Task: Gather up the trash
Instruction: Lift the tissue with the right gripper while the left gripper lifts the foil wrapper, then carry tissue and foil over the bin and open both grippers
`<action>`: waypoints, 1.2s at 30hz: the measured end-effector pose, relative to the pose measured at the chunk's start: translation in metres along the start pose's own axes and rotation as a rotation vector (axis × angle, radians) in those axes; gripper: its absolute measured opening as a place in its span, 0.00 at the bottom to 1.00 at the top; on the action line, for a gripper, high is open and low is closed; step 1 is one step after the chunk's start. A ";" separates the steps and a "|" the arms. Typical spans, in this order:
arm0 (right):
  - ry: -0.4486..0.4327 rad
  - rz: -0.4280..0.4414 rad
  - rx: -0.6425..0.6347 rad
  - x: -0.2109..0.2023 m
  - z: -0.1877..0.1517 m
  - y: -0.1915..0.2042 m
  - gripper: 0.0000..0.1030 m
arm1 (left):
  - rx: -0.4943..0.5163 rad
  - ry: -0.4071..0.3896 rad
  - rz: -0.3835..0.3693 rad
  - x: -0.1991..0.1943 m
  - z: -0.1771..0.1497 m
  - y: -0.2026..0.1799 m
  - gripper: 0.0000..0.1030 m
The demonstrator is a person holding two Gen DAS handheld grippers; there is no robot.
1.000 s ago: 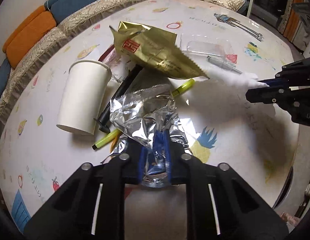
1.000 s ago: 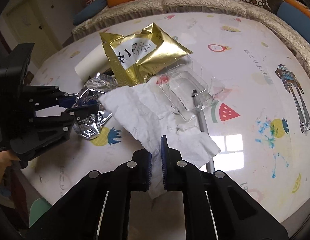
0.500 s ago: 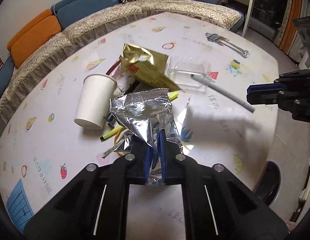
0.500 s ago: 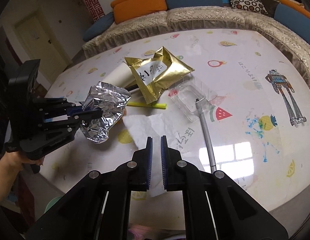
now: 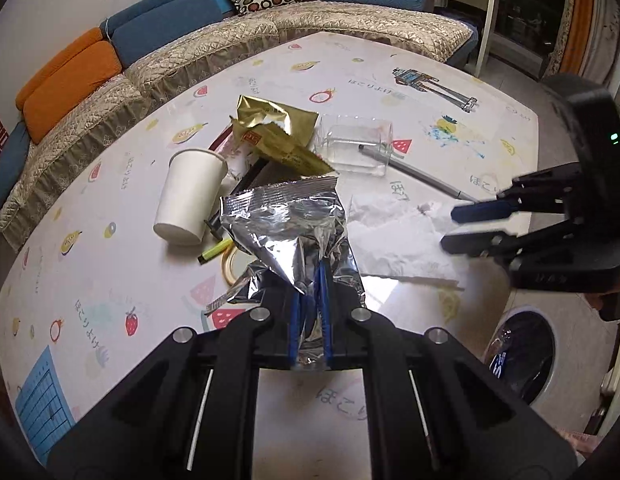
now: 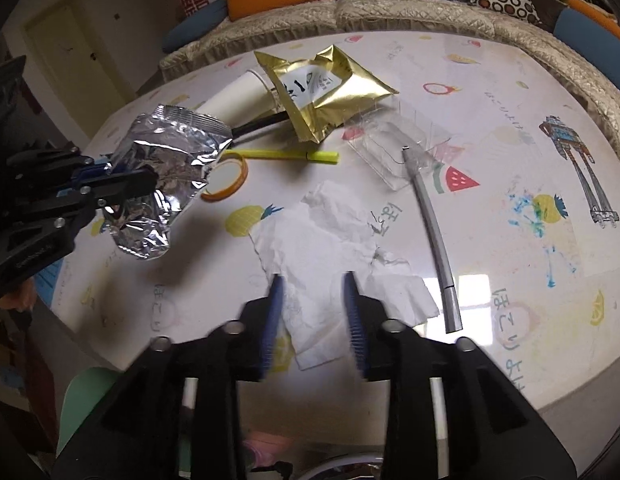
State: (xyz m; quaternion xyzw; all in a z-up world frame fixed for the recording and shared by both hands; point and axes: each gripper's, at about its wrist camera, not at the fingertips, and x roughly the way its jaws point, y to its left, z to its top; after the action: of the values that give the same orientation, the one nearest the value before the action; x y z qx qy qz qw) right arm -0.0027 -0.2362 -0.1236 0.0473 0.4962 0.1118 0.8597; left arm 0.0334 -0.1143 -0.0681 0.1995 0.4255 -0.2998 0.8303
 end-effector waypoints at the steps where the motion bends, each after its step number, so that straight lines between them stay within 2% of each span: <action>1: -0.005 -0.015 -0.005 0.002 -0.001 0.002 0.68 | -0.002 0.004 0.001 0.001 -0.002 0.002 0.06; 3: -0.022 -0.031 -0.024 0.007 -0.001 0.007 0.68 | -0.001 0.011 0.007 0.003 -0.006 0.005 0.06; 8: 0.012 -0.102 -0.070 0.028 -0.002 0.013 0.67 | -0.023 0.024 0.013 0.008 -0.015 0.015 0.06; 14: 0.015 -0.127 -0.099 0.039 -0.006 0.018 0.51 | -0.029 0.032 0.017 0.009 -0.025 0.020 0.06; 15: 0.013 -0.135 -0.093 0.037 -0.005 0.017 0.39 | -0.035 0.032 0.014 0.009 -0.026 0.021 0.06; 16: 0.011 -0.134 -0.080 0.036 -0.004 0.014 0.19 | -0.038 0.032 0.014 0.009 -0.028 0.021 0.06; 17: 0.012 -0.130 -0.064 0.034 -0.003 0.010 0.09 | -0.039 0.032 0.016 0.009 -0.029 0.020 0.06; 18: 0.017 -0.125 -0.048 0.034 -0.002 0.007 0.03 | -0.043 0.032 0.012 0.008 -0.030 0.020 0.06; 23: 0.003 -0.070 0.011 0.023 -0.001 0.001 0.02 | -0.037 0.021 0.003 0.000 -0.031 0.016 0.06; 28: -0.067 0.043 0.084 -0.030 -0.006 -0.008 0.02 | -0.020 -0.002 -0.032 -0.016 -0.025 0.002 0.06; 32: -0.097 0.049 0.094 -0.081 -0.031 -0.020 0.02 | 0.052 -0.014 -0.085 -0.027 -0.018 -0.039 0.06; 36: -0.086 0.033 0.138 -0.122 -0.081 -0.043 0.02 | 0.158 -0.005 -0.179 -0.031 -0.019 -0.101 0.06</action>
State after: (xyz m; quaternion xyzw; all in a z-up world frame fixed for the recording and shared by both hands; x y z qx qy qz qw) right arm -0.1251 -0.3095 -0.0700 0.1195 0.4644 0.0892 0.8730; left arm -0.0590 -0.1682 -0.0608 0.2248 0.4145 -0.4058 0.7830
